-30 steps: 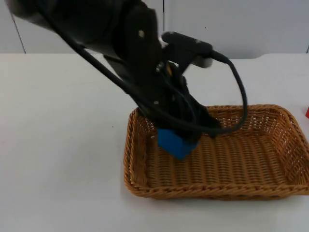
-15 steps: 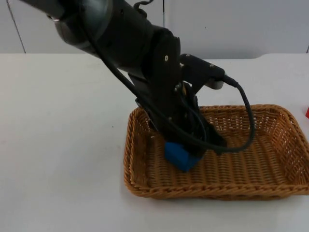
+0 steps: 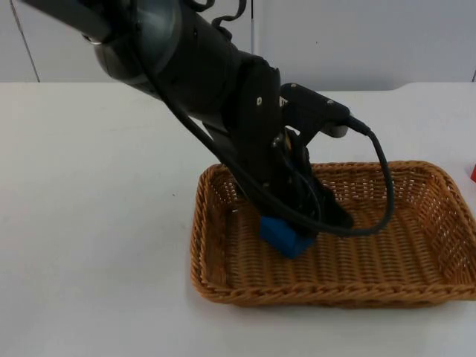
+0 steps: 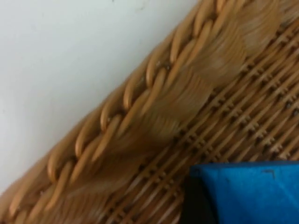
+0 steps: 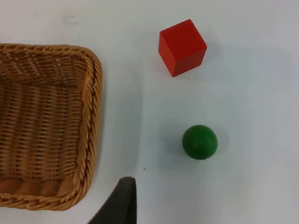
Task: Place all geometric objects except the red cube into the basket.
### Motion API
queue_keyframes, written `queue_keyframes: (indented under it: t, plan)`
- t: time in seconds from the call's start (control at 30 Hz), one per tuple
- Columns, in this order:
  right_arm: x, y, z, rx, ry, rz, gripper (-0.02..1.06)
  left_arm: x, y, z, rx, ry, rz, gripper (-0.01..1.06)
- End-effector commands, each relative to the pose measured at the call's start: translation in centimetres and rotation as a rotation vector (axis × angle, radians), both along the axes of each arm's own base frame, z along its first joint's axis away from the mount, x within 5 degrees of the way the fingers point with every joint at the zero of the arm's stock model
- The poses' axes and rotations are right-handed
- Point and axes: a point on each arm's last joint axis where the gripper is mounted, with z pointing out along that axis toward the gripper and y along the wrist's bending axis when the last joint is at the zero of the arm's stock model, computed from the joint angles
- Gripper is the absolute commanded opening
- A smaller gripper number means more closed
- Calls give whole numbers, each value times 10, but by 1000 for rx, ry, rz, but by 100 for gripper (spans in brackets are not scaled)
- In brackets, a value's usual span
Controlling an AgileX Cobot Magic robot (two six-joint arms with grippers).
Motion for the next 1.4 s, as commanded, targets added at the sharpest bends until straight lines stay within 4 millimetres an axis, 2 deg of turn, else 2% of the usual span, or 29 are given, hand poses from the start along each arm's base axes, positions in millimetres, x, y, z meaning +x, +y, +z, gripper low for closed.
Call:
queue_keyframes:
  t: [0.0, 0.07, 0.17, 0.37, 0.43, 0.5, 0.53, 0.57, 0.6, 0.63, 0.7, 0.77, 0.9, 0.93, 1.07, 1.1, 1.23, 1.37]
  plan:
    - [0, -1, 1, 3, -8, -10, 105, 1, -3, -1, -6, -23, -14, 0]
    - [0, -1, 1, 3, -10, -9, 105, 1, -2, -3, -1, -23, -17, 0]
    - [0, -1, 1, 3, -10, -9, 105, 2, -2, -18, 10, -10, -15, 0]
    - [0, -1, 1, 3, -10, -9, 105, 0, -1, -35, 36, 19, -17, 0]
    - [0, -1, 1, 3, -10, -9, 105, -1, -1, -38, 47, 34, -16, 5]
    - [0, -1, 1, 3, -10, -9, 105, -2, 0, -37, 58, 50, -15, 22]
    - [0, -1, 1, 3, -10, -9, 105, -3, 1, -34, 66, 63, -14, 35]
    - [0, -1, 1, 3, -10, -9, 105, -3, 1, -34, 66, 63, -14, 35]
    - [0, -1, 1, 3, -10, -9, 105, -3, 1, -32, 75, 78, -13, 52]
    - [0, -1, 1, 2, -8, -9, 105, -4, 1, -27, 96, 108, -14, 75]
    - [0, -1, 1, 3, -10, -9, 105, -5, 1, -22, 135, 157, -17, 105]
    - [0, -1, 1, 3, -10, -9, 105, -5, 1, -17, 146, 179, -13, 105]
    - [0, -1, 1, 3, -10, -9, 105, -6, -1, 18, 139, 209, -7, 105]
    - [0, -1, 1, 3, -10, -9, 105, -6, -1, 18, 139, 209, -7, 105]
    - [0, -1, 1, 3, -10, -9, 105, -10, 0, 68, 50, 142, 1, 105]
    - [0, -1, 1, 3, -10, -9, 105, -10, 0, 68, 50, 142, 1, 105]
    - [0, -1, 1, 3, -10, -9, 105, -16, 6, 110, 0, 81, -7, 105]
    - [0, -1, 1, 3, -10, -9, 105, -18, 11, 125, -1, 38, -17, 105]
